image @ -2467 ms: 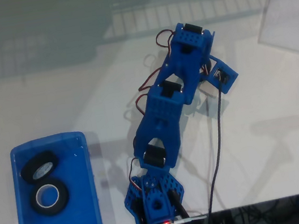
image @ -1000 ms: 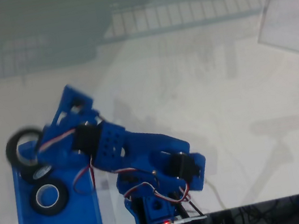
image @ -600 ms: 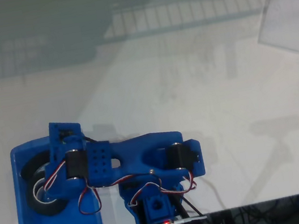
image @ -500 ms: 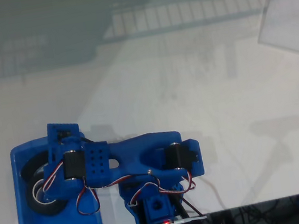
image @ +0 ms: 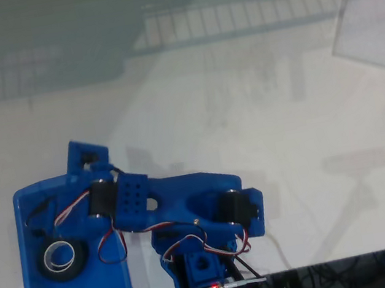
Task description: Grasp all tape and put them in the bin.
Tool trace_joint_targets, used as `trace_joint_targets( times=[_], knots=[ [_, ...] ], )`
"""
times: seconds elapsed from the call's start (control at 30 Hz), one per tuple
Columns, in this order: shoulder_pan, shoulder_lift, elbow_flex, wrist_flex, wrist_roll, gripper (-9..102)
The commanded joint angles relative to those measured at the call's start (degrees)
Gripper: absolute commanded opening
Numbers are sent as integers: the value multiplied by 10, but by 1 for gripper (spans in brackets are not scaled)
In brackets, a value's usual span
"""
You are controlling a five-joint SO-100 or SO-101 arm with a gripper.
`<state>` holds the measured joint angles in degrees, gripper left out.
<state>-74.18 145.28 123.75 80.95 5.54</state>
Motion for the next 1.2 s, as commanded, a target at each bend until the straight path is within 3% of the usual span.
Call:
trace_joint_targets(
  times=[0.0, 0.17, 0.37, 0.5, 0.7, 1.17],
  knots=[
    [94, 32, -4, -23, -25, 33],
    [316, 110, 25, -93, -73, 33],
    [597, 219, 143, -290, -67, 31],
    [713, 292, 259, -396, -66, 25],
    [790, 388, 382, -425, -65, 0],
    [810, 452, 516, -388, -95, 0]
  ],
)
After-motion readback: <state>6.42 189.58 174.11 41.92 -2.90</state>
